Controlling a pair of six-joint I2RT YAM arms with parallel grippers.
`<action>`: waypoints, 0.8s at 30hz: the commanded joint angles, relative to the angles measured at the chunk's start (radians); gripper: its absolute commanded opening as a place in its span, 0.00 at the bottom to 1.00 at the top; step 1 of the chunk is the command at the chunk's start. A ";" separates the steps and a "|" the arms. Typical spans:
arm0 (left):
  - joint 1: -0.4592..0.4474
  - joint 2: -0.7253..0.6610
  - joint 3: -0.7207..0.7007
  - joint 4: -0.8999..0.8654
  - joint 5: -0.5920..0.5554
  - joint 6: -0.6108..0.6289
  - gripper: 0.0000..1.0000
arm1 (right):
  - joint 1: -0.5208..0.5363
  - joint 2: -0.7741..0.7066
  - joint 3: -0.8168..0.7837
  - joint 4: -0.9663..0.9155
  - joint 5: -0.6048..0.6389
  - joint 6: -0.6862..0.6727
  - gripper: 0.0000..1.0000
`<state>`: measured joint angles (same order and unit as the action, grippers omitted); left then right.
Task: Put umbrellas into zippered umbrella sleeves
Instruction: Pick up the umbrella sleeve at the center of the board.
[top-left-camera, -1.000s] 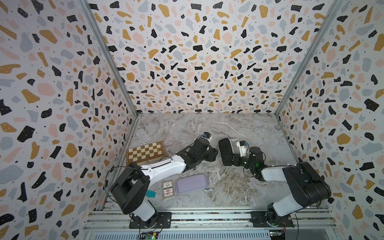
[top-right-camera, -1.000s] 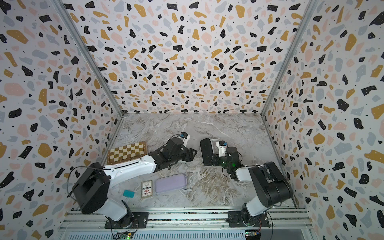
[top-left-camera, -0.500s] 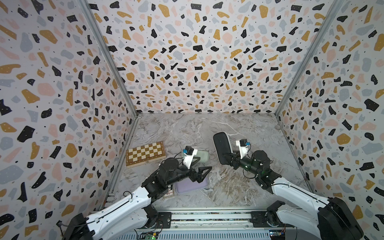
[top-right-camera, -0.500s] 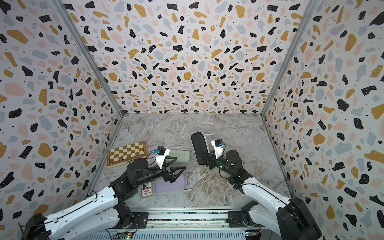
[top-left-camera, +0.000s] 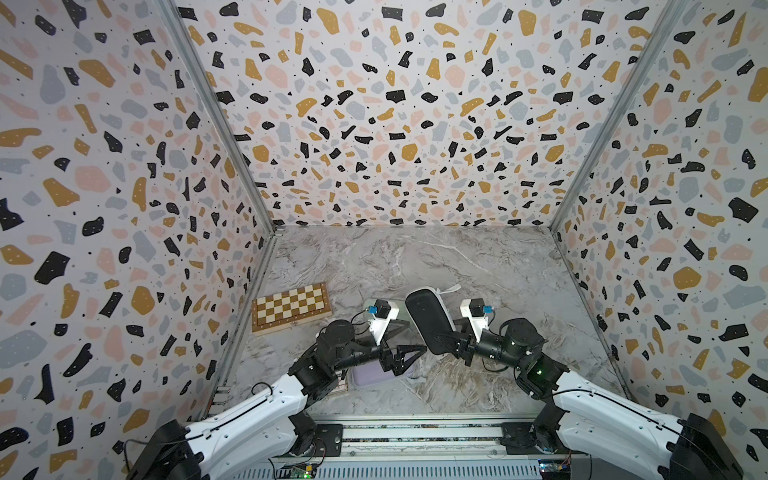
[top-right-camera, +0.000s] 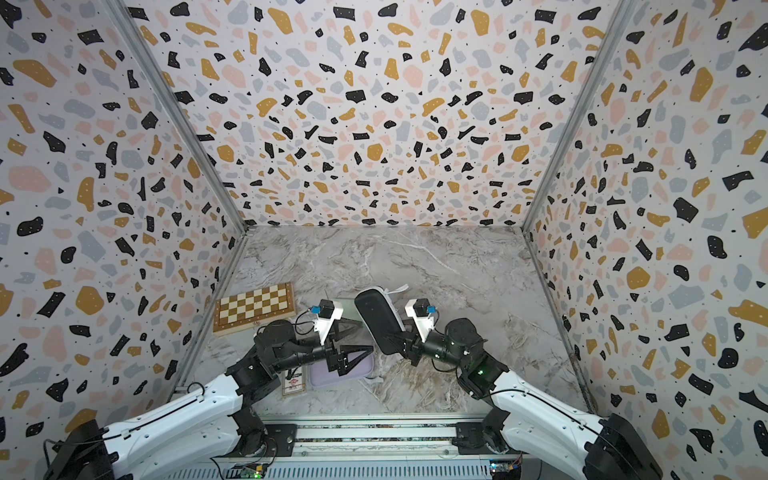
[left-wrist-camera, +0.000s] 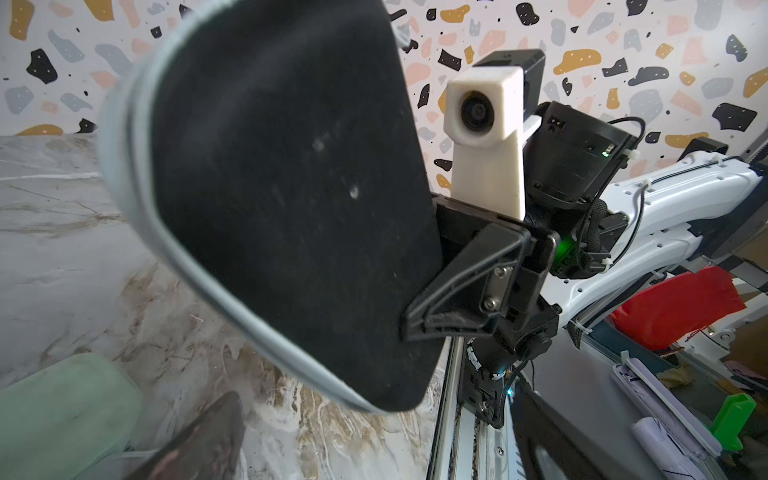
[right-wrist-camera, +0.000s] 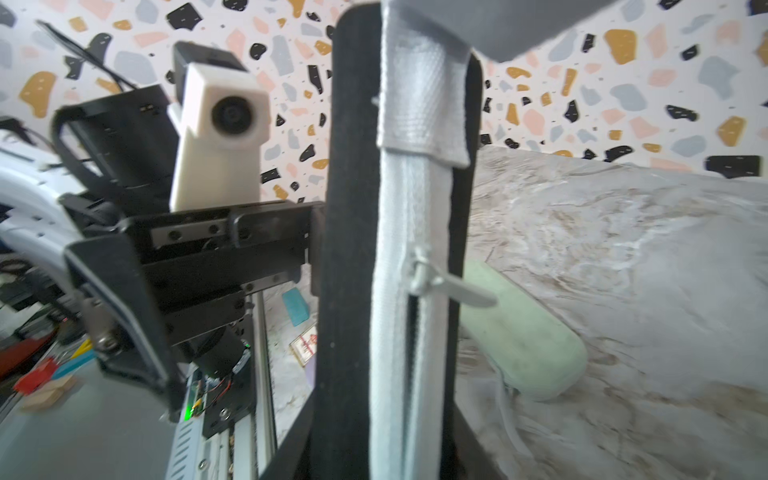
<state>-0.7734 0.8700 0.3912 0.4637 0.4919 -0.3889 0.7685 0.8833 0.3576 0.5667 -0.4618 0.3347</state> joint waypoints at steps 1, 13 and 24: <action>0.005 -0.033 -0.020 0.142 -0.002 0.002 0.99 | 0.024 -0.039 0.001 0.148 -0.067 -0.036 0.35; 0.002 -0.044 -0.104 0.441 0.067 -0.051 0.94 | 0.082 0.035 0.025 0.262 -0.170 -0.038 0.34; -0.001 0.002 -0.118 0.555 0.100 -0.070 0.73 | 0.097 0.129 0.040 0.371 -0.229 -0.031 0.34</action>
<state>-0.7727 0.8688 0.2810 0.9203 0.5644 -0.4534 0.8570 1.0153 0.3397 0.8200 -0.6624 0.3084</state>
